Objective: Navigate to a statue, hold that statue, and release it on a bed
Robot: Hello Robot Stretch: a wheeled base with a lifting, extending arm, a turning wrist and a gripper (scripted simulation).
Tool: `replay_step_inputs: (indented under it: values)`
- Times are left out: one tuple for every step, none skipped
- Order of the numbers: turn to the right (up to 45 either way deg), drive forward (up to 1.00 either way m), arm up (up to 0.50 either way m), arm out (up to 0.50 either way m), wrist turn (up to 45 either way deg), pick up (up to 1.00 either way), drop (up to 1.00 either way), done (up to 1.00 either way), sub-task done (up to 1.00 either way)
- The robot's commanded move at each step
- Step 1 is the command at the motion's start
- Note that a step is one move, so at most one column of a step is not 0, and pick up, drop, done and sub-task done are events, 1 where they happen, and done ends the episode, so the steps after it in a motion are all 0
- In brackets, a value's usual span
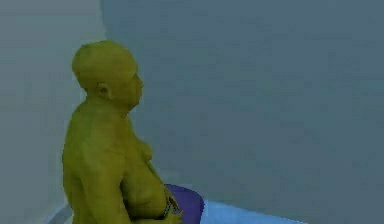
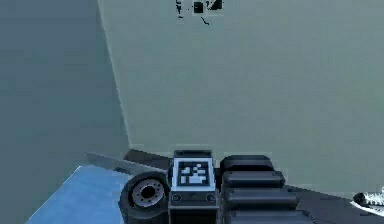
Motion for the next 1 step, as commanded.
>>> replay_step_inputs:
  values:
    - [39.0,0.0,0.0,0.0,0.0,0.0,0.0,0.0,0.0]
